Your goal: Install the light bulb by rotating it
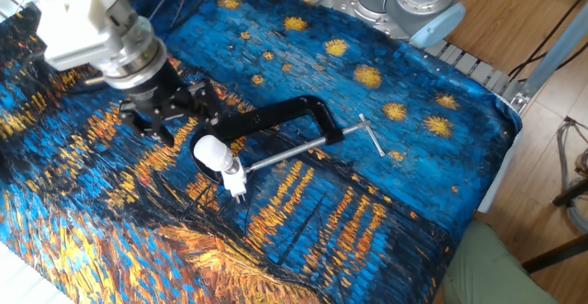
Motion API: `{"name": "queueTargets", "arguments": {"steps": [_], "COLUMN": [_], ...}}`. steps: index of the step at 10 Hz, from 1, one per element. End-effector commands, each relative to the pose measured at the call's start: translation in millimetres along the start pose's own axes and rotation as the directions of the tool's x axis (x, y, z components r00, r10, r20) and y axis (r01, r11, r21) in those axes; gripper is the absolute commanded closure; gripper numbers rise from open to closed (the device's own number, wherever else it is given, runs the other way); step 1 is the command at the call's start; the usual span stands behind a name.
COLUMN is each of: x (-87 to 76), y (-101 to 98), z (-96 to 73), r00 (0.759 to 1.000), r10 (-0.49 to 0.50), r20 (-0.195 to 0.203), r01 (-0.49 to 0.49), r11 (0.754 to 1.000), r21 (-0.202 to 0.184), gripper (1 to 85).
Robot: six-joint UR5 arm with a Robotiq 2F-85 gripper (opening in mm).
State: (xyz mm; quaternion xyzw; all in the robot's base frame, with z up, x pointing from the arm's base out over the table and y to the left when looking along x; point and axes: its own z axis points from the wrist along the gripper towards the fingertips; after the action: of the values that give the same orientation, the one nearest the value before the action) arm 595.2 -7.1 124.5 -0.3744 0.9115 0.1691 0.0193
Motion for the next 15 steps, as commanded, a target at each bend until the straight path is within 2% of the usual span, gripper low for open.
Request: {"name": "queueTargets", "arguments": {"steps": [1, 2, 4, 5, 8, 11, 12, 15], "x": [-9.7, -8.2, -5.7, -3.8, 7.3, 0.3, -3.0, 2.3], "y": [-0.3, 2.1, 1.3, -2.2, -15.6, -0.3, 7.1, 13.7], "z": [7.9, 9.7, 17.0, 20.2, 24.1, 35.2, 36.9, 34.7], "r00": [1.000, 1.000, 0.999, 0.997, 0.985, 0.978, 0.979, 0.976], "r10": [-0.003, -0.006, -0.037, -0.068, -0.172, -0.206, -0.204, -0.214], "r20": [0.028, 0.027, 0.030, 0.024, -0.034, -0.032, -0.026, -0.040], "r01": [0.004, 0.007, 0.038, 0.069, 0.173, 0.208, 0.205, 0.217], "r11": [0.999, 0.999, 0.999, 0.998, 0.984, 0.975, 0.976, 0.974], "r21": [-0.032, -0.042, -0.032, -0.015, 0.049, 0.079, 0.077, 0.067], "gripper": [17.3, 17.3, 17.7, 17.7, 17.3, 17.7, 18.3, 18.0]}}
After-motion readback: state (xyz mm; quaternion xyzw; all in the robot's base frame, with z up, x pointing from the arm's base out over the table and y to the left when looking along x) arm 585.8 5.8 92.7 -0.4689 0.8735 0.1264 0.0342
